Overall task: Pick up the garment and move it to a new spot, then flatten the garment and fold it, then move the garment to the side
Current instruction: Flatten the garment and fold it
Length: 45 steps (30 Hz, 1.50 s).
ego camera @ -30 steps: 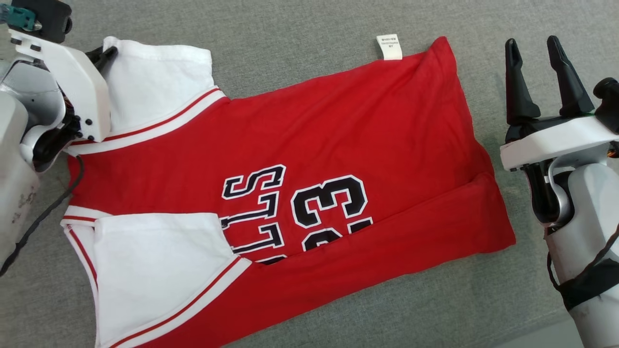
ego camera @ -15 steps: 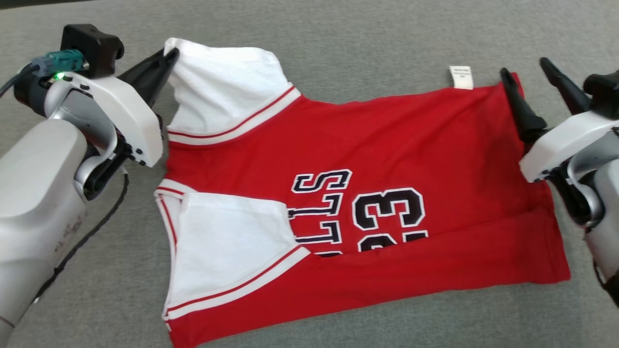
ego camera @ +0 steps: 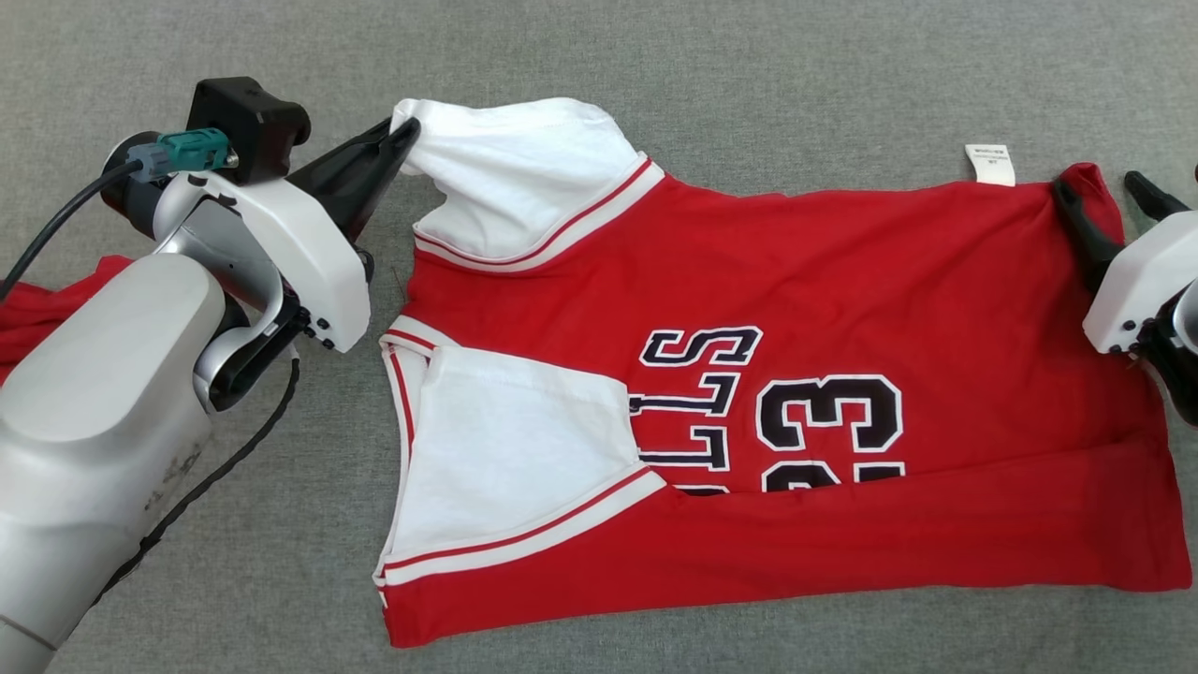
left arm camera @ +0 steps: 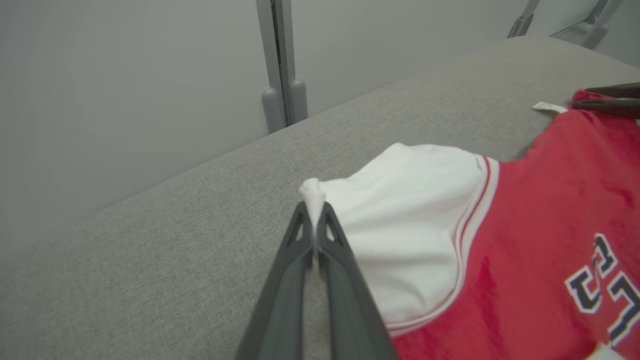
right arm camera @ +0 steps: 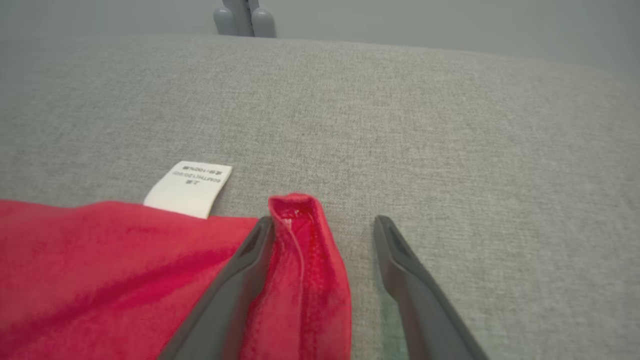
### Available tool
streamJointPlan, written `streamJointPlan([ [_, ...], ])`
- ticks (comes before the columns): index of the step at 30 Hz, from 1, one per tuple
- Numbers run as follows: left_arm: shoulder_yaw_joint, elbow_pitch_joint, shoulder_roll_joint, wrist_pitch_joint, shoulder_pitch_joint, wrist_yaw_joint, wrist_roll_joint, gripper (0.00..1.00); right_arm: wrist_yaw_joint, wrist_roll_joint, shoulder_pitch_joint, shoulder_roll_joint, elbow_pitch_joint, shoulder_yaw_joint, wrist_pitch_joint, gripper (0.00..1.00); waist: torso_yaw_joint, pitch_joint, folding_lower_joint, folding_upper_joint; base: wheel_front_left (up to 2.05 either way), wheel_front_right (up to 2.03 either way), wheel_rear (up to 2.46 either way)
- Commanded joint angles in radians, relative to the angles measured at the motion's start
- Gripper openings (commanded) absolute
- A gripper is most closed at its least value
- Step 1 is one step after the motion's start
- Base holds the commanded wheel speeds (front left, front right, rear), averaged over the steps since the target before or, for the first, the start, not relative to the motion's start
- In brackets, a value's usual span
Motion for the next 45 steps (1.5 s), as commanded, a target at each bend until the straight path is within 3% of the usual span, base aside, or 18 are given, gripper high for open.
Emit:
streamJointPlan([
  [1,0.000,-0.003,0.004,-0.001,-0.005,0.003,0.004,0.00,0.000,0.015,-0.016,-0.013,0.023,0.010,0.012,1.00,0.004,0.008,0.0000,0.0000,0.00,0.00,0.00],
  [7,-0.002,0.000,0.013,0.004,-0.021,0.003,0.004,0.00,-0.001,0.043,-0.036,-0.004,0.053,0.058,0.014,1.00,-0.005,0.024,0.0000,0.0000,0.00,0.00,0.00],
  [8,-0.002,0.002,0.015,0.005,-0.021,0.004,0.002,0.00,0.000,0.049,-0.038,-0.002,0.055,0.067,0.014,0.87,-0.007,0.025,0.0000,0.0000,0.00,0.00,0.00],
  [9,0.000,0.006,0.018,0.007,-0.022,0.007,0.001,0.00,0.000,0.053,-0.042,-0.002,0.056,0.076,0.010,0.37,-0.009,0.027,0.0000,0.0000,0.00,0.00,0.00],
  [10,0.000,0.006,0.018,0.007,-0.022,0.007,0.001,0.00,0.000,0.053,-0.042,-0.002,0.056,0.076,0.010,0.37,-0.009,0.027,0.0000,0.0000,0.00,0.00,0.00],
  [11,0.003,0.011,0.020,0.006,-0.024,0.013,0.001,0.00,-0.001,0.057,-0.047,-0.003,0.056,0.084,0.003,0.00,-0.011,0.028,0.0000,0.0000,0.00,0.00,0.00],
  [17,0.024,0.052,0.034,-0.031,-0.055,0.071,0.033,0.00,-0.001,0.068,-0.092,-0.028,0.039,0.114,-0.095,0.00,-0.022,0.035,0.0000,0.0000,0.00,0.00,0.00],
  [22,0.032,0.091,0.019,-0.051,-0.095,0.084,0.045,0.00,-0.001,0.045,-0.137,-0.049,0.068,0.125,-0.167,0.00,-0.027,0.048,0.0000,0.0000,0.00,0.00,0.00],
  [27,0.037,0.164,-0.003,-0.098,-0.139,0.094,0.069,0.00,-0.001,0.005,-0.185,-0.027,0.114,0.139,-0.255,0.00,-0.041,0.035,0.0000,0.0000,0.00,0.00,0.00],
  [33,0.017,0.267,-0.061,-0.152,-0.158,0.064,0.081,0.00,-0.001,-0.018,-0.201,0.010,0.155,0.177,-0.332,0.00,-0.048,-0.003,0.0000,0.0000,0.00,0.00,0.00],
  [38,-0.008,0.286,-0.076,-0.176,-0.111,0.040,0.084,0.00,-0.001,-0.019,-0.145,-0.002,0.133,0.208,-0.360,0.00,-0.040,-0.042,0.0000,0.0000,0.00,0.00,0.00],
  [42,-0.023,0.257,-0.060,-0.191,-0.061,0.029,0.078,0.00,-0.001,-0.002,-0.084,-0.027,0.082,0.195,-0.365,0.00,-0.032,-0.085,0.0000,0.0000,0.00,0.00,0.00],
  [45,-0.028,0.208,-0.037,-0.198,-0.013,0.039,0.076,0.00,-0.001,-0.079,-0.012,-0.053,0.024,0.177,-0.365,0.00,-0.025,-0.113,0.0000,0.0000,0.00,0.00,0.00],
])
